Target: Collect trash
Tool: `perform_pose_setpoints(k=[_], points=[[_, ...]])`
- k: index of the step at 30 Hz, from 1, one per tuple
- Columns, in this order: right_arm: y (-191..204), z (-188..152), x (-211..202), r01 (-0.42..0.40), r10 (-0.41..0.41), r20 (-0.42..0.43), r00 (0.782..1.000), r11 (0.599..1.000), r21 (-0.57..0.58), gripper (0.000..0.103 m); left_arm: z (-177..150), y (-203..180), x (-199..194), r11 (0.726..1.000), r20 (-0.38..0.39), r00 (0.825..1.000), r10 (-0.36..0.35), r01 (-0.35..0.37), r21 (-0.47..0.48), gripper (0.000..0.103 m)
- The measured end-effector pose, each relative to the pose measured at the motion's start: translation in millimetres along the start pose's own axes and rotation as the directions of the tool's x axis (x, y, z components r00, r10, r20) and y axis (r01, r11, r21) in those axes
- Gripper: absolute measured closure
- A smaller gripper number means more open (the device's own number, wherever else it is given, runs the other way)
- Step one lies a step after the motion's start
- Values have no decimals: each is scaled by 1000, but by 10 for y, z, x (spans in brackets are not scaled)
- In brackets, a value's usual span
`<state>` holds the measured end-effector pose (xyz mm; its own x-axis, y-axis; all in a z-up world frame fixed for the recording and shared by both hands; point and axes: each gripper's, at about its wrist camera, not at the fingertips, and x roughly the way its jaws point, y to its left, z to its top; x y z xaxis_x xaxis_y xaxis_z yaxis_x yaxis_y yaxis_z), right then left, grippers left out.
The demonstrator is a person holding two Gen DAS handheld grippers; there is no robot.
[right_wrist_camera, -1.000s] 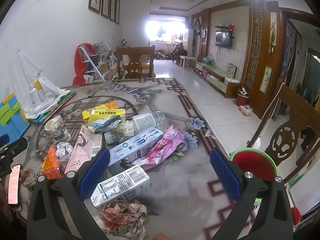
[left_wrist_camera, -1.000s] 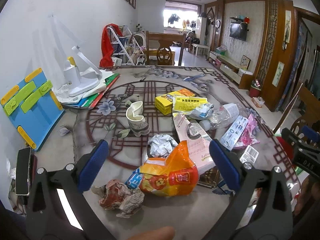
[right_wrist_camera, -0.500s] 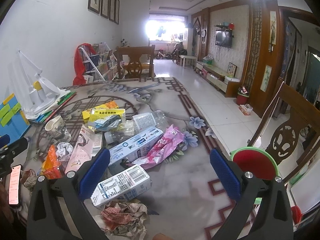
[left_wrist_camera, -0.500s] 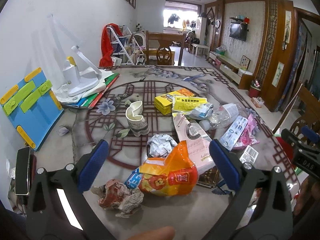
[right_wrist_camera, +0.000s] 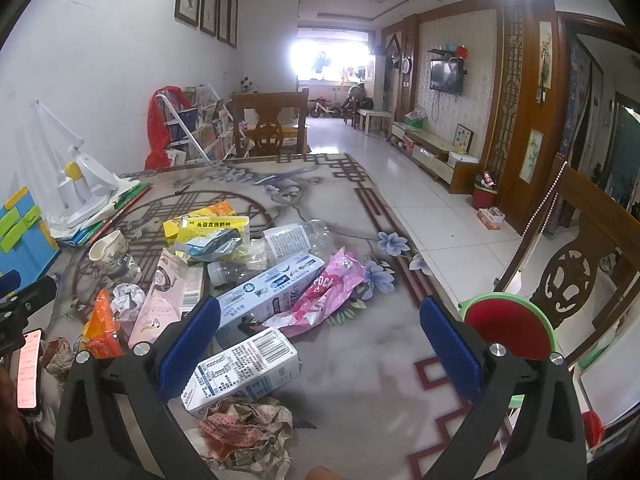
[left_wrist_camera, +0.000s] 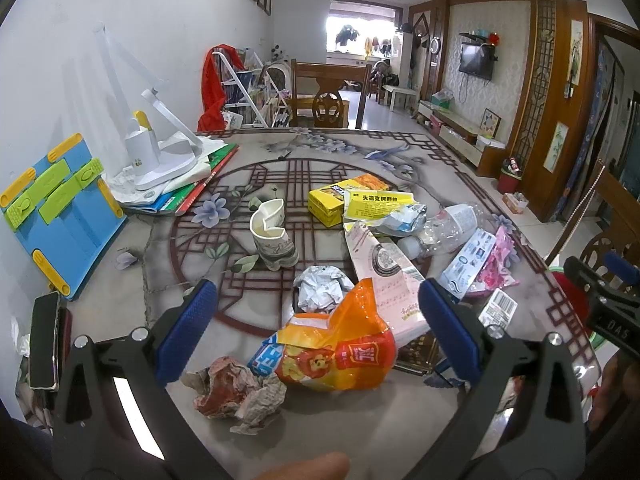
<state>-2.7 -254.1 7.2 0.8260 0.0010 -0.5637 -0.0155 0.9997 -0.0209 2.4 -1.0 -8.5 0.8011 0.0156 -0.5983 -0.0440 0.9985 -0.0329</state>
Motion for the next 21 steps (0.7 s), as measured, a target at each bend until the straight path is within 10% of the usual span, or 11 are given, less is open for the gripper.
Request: perform_pose_setpoints(k=[21], points=[[-14, -16, -3, -2, 2, -7, 1000, 1000, 1, 7, -28, -28, 2, 1000, -11, 1000, -2, 2, -1, 4]])
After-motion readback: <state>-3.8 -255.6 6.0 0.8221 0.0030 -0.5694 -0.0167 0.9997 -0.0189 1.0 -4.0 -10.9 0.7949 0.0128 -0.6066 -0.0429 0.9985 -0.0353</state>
